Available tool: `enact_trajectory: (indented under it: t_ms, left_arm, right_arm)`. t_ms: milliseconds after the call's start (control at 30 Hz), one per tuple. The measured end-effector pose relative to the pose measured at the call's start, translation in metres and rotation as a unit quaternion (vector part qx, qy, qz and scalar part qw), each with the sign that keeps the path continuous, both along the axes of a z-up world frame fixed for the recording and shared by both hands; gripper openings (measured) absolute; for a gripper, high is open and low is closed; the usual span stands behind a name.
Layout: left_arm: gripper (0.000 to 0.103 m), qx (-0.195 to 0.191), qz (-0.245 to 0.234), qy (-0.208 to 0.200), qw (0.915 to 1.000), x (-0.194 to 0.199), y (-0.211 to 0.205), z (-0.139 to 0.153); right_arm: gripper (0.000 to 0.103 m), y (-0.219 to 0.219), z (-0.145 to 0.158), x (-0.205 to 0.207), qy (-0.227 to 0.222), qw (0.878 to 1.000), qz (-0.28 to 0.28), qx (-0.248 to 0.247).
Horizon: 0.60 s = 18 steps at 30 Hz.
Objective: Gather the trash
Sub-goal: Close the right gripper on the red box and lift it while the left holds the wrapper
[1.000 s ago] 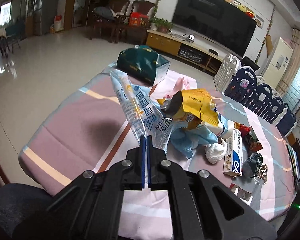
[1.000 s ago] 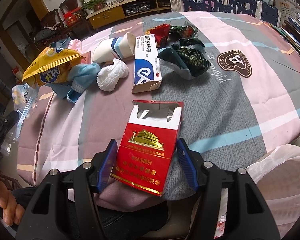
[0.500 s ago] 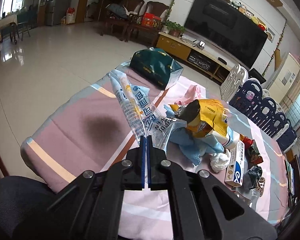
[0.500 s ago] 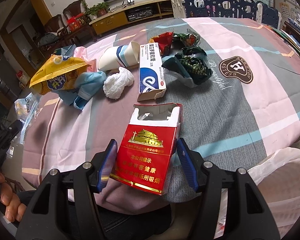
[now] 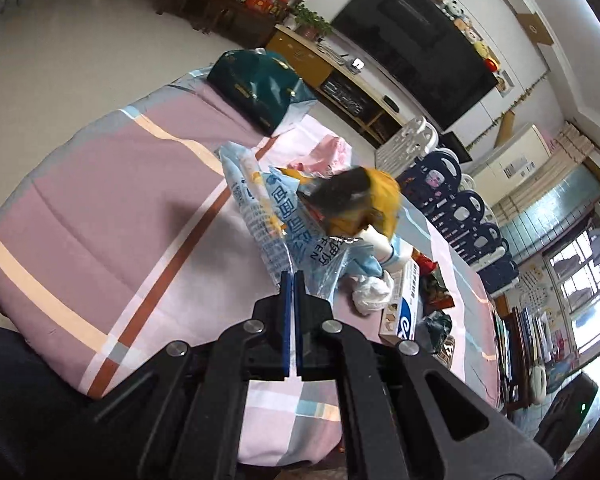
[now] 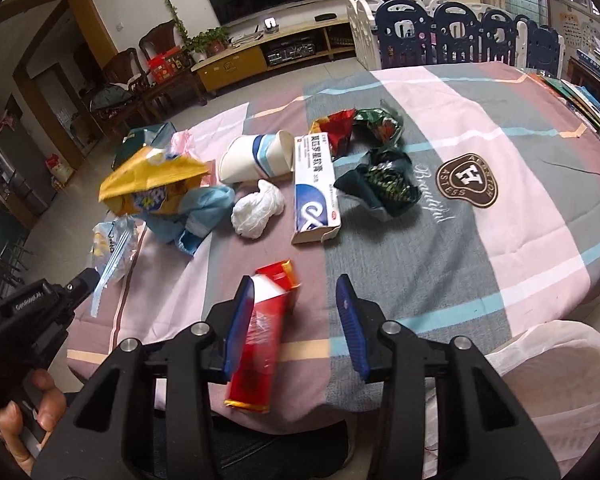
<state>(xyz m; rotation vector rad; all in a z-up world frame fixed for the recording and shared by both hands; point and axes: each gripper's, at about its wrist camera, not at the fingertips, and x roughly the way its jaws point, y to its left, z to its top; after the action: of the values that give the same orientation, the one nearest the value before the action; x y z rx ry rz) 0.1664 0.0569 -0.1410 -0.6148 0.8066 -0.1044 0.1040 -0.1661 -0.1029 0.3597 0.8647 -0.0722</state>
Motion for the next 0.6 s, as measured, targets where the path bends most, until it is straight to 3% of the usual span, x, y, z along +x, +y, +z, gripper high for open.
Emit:
enact_trajectory:
  t_ms: [133, 167, 233, 300, 433, 467, 533, 567, 600]
  left_arm:
    - [0.002, 0.010, -0.002, 0.008, 0.9999, 0.002, -0.005, -0.001]
    - [0.002, 0.014, -0.001, 0.009, 0.9999, 0.002, -0.005, -0.001]
    - [0.002, 0.017, 0.000, 0.011, 0.9998, 0.004, -0.005, 0.000]
    - [0.002, 0.015, -0.002, 0.016, 0.9998, 0.001, -0.006, -0.003]
    - [0.002, 0.039, -0.006, 0.010, 0.9992, 0.002, -0.013, 0.001]
    - [0.002, 0.049, -0.005, 0.007, 0.9987, 0.001, -0.015, 0.002]
    - [0.002, 0.071, 0.000, -0.001, 0.9975, -0.001, -0.018, 0.007]
    - [0.002, 0.077, 0.002, -0.006, 0.9970, -0.003, -0.019, 0.008]
    - [0.002, 0.085, 0.004, -0.013, 0.9963, -0.005, -0.020, 0.011]
  right_arm:
    - [0.043, -0.008, -0.017, 0.014, 0.038, 0.999, -0.009, 0.009]
    - [0.043, -0.012, -0.021, 0.014, 0.047, 0.998, -0.011, 0.032]
    - [0.051, -0.013, -0.027, 0.008, 0.046, 0.996, -0.003, 0.079]
    - [0.068, -0.009, -0.031, 0.006, 0.049, 0.995, 0.004, 0.092]
    - [0.072, 0.011, -0.035, 0.009, 0.065, 0.996, 0.025, 0.063]
    - [0.069, 0.018, -0.038, 0.011, 0.069, 0.996, 0.036, 0.050]
    - [0.047, 0.028, -0.041, 0.013, 0.073, 0.995, 0.055, 0.037]
    - [0.027, 0.034, -0.043, 0.013, 0.077, 0.994, 0.067, 0.034]
    - [0.023, 0.036, -0.044, 0.013, 0.079, 0.994, 0.070, 0.030]
